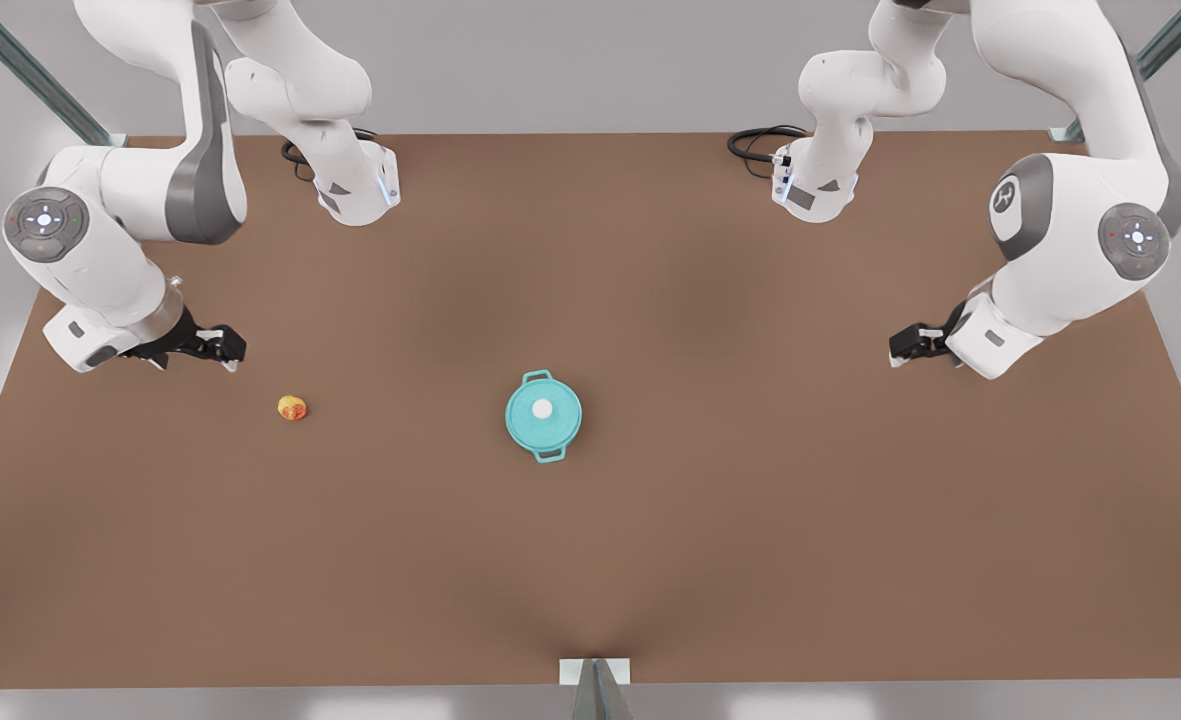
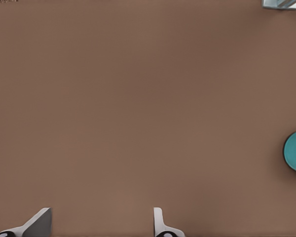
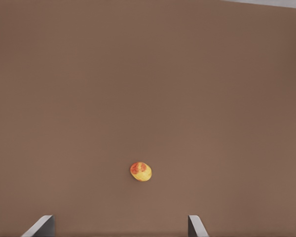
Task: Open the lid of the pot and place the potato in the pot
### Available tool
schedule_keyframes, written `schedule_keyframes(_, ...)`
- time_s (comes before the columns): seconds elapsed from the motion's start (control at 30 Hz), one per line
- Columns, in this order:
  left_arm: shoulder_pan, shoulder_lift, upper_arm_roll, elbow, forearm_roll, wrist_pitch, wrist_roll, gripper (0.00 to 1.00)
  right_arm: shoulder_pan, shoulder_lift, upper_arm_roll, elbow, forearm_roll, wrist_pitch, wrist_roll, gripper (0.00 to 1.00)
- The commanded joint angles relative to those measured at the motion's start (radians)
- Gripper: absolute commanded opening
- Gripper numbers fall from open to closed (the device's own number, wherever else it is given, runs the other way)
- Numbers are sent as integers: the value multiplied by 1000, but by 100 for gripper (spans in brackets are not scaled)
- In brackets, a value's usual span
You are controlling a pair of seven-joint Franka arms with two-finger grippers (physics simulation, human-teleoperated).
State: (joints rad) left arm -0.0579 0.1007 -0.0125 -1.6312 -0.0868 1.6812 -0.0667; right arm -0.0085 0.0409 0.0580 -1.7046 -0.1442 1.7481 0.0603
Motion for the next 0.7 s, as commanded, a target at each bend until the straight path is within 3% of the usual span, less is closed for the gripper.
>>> schedule_keyframes(0.0, 3, 1, -1, 1, 2, 6, -19, 100, 48, -1, 0, 2, 0, -1, 0, 100)
schedule_keyframes(0.07, -2, 2, -4, 2, 6, 11, -15, 100, 48, -1, -3, 2, 3, -1, -8, 100)
schedule_keyframes(0.17, -134, 59, -53, 4, 41, 23, -107, 100, 48, -1, 33, 5, 49, -7, -477, 100)
schedule_keyframes(0.23, -240, 166, -55, 152, 42, 29, -284, 100, 51, 1, 46, 3, 43, -9, -534, 100)
schedule_keyframes(0.33, -437, 278, -55, 209, 59, 52, -553, 100, 52, 16, 75, -6, 40, -10, -537, 100)
schedule_keyframes(0.43, -594, 481, -55, 447, 111, 55, -841, 100, 53, 40, 77, -59, -18, 62, -524, 100)
schedule_keyframes(0.57, -657, 588, -70, 468, 111, 241, -1052, 100, 16, 34, 72, -208, -60, 289, -524, 100)
schedule_keyframes(0.67, -698, 691, -64, 525, 116, 431, -1139, 100, -44, 39, 69, -227, -63, 375, -571, 100)
